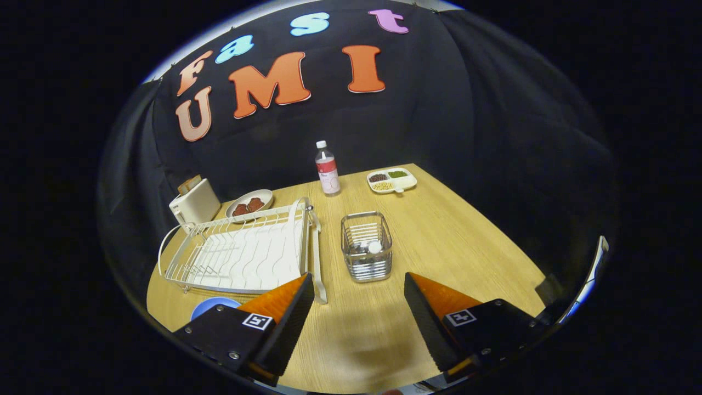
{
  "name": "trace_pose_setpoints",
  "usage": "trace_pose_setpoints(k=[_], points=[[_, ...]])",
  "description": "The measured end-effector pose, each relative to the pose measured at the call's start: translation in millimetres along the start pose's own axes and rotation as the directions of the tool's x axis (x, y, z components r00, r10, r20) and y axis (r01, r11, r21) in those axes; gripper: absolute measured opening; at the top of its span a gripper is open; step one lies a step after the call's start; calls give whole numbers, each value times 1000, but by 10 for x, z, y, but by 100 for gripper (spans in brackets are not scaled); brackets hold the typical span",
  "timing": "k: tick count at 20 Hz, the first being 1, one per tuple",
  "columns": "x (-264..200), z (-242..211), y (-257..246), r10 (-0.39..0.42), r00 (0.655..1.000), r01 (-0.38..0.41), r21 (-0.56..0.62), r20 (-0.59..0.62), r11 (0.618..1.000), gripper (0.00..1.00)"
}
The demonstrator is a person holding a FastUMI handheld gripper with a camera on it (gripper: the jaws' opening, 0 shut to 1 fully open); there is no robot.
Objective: Take the plate from the dish rack, then take the spoon from the basket and place it into the plate.
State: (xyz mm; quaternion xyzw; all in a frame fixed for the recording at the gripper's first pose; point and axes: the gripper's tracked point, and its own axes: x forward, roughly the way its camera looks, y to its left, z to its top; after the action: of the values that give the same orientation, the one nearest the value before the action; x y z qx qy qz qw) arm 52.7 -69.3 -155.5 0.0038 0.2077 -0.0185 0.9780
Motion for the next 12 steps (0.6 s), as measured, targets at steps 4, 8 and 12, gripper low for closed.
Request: trace_pose_setpoints(k=[4,8,12], points=[[246,151,-24,12,999,-10,-47,52,999,99],[469,301,-54,20,989,-10,-63,148,998,99],[637,230,-68,25,989,-20,-40,143,999,75]])
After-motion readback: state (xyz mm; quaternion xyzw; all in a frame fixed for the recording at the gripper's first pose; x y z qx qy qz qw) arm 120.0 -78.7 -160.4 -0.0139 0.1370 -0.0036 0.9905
